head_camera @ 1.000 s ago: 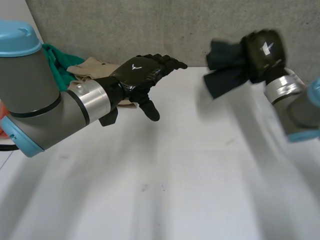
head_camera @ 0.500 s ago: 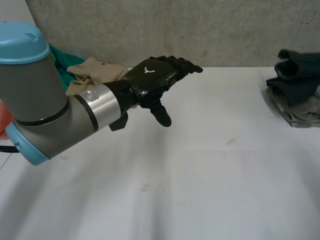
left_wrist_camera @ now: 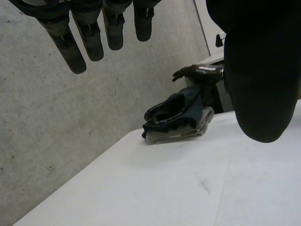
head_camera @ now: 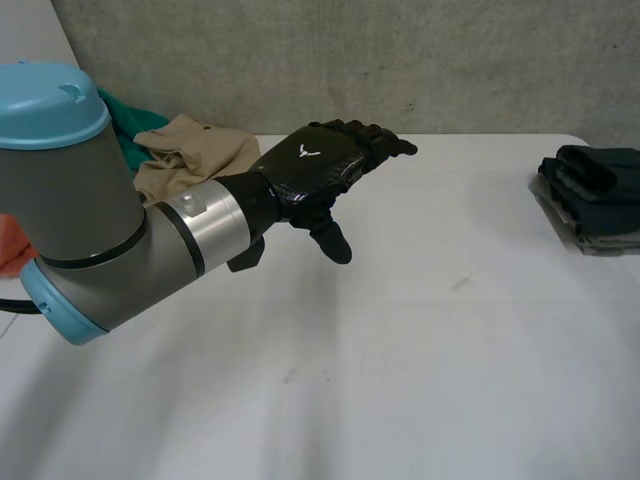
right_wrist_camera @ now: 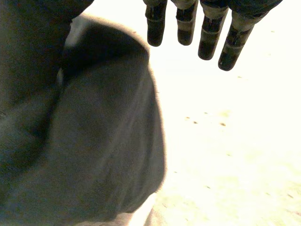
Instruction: Fold the laundry.
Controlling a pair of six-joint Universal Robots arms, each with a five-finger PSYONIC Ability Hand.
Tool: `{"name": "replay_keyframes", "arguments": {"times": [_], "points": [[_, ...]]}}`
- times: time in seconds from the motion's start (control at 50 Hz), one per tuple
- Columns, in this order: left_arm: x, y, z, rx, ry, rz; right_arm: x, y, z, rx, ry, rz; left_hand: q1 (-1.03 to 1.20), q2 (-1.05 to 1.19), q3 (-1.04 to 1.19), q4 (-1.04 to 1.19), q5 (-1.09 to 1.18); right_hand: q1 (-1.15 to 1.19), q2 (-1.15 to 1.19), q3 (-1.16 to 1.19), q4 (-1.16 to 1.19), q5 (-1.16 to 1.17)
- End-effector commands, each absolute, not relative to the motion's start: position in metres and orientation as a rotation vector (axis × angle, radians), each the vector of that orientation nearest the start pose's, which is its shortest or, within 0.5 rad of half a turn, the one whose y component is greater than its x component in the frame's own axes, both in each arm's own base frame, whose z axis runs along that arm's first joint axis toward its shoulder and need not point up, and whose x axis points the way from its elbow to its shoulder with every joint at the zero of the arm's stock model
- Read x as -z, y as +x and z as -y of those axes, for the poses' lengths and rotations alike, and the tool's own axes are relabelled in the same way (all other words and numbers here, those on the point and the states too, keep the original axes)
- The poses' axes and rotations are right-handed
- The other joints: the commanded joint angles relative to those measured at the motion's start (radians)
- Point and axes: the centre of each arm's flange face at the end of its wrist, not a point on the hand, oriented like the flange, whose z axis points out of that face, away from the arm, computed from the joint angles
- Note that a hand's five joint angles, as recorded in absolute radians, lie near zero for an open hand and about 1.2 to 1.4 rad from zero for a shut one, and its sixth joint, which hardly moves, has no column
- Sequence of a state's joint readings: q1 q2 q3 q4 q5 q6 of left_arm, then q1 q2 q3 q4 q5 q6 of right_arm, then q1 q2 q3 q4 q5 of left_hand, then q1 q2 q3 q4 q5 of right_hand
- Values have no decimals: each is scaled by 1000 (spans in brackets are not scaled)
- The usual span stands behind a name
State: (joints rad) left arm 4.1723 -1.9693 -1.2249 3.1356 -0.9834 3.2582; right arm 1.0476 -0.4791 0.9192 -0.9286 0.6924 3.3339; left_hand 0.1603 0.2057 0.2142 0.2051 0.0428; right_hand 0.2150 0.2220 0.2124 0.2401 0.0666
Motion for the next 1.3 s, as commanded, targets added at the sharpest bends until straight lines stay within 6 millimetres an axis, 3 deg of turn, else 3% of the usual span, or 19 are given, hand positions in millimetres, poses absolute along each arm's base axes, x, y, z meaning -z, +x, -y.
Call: {"name": "replay_keyframes", "arguments": {"times": [0.02,0.12,0.2,0.22,0.3,0.36,0.38,0.44,0.46,0.5,0.54,0.6,0.64,0.66,0.74,0.82,0.92,1.12,1.3], "points": [[-283,-349,229,-1572,-1071,1531,-162,-113,500,2314,-377,-1941,39,-7,-15,-6,-19,-40,-47,-38,-66,-67],[-284,-347,229,-1574,-1067,1532,-167,-144,473,2369,-483,-2242,36,-10,-18,-9,-21,-40,-47,-38,-66,-67],[-286,-345,230,-1583,-1062,1532,-179,-182,457,2480,-546,-2606,36,-10,-18,-9,-21,-40,-47,-38,-66,-67],[-287,-345,230,-1587,-1061,1530,-193,-192,455,2544,-561,-2745,36,-10,-18,-9,-21,-40,-47,-38,-66,-67],[-293,-342,236,-1620,-1050,1525,-217,-199,453,2671,-464,-2932,39,-7,-15,-6,-19,-40,-47,-38,-66,-67],[-300,-334,249,-1691,-1008,1542,-242,-170,463,2824,-451,-2788,41,-4,-12,-3,-16,-40,-47,-38,-66,-67],[-303,-331,253,-1719,-993,1546,-268,-139,467,2944,-477,-2604,41,-4,-12,-3,-16,-40,-47,-38,-66,-67],[-316,-316,274,-1873,-903,1576,-307,-91,462,3079,-485,-2318,39,-7,-15,-6,-18,-40,-47,-38,-66,-67],[-320,-312,280,-1918,-875,1581,-327,-57,455,3119,-500,-2131,36,-10,-18,-9,-21,-40,-47,-38,-66,-67],[-329,-299,299,-2071,-782,1588,-337,-29,447,3115,-525,-1989,27,-19,-27,-18,-30,-40,-47,-38,-66,-67],[-337,-285,320,-2225,-691,1570,-341,20,432,3036,-594,-1806,27,-19,-27,-18,-30,-40,-47,-38,-66,-67],[-338,-261,348,-2355,-628,1566,-330,90,405,2841,-723,-1626,33,-13,-21,-12,-24,-40,-47,-38,-66,-67],[-325,-231,381,-2441,-604,1622,-320,123,389,2738,-800,-1563,39,-7,-15,-6,-19,-40,-47,-38,-66,-67],[-320,-220,392,-2460,-603,1655,-307,153,373,2637,-872,-1521,41,-4,-12,-3,-16,-40,-47,-38,-66,-67],[-282,-184,435,-2465,-675,1803,-271,208,334,2425,-1000,-1510,59,14,5,14,2,-40,-47,-38,-66,-67],[-233,-166,466,-2383,-847,1906,-233,233,308,2266,-1130,-1591,77,31,23,32,20,-40,-47,-38,-66,-67],[-193,-132,496,-2363,-922,2008,-197,248,287,2109,-1278,-1711,127,81,73,82,69,-40,-47,-38,-66,-67],[-150,-110,515,-2309,-901,2102,-158,245,275,1989,-1356,-1934,203,157,149,158,146,-40,-47,-38,-66,-67],[-122,-93,527,-2319,-952,2157,-153,247,272,1966,-1359,-1938,229,184,175,185,172,-40,-47,-38,-66,-67]]}}
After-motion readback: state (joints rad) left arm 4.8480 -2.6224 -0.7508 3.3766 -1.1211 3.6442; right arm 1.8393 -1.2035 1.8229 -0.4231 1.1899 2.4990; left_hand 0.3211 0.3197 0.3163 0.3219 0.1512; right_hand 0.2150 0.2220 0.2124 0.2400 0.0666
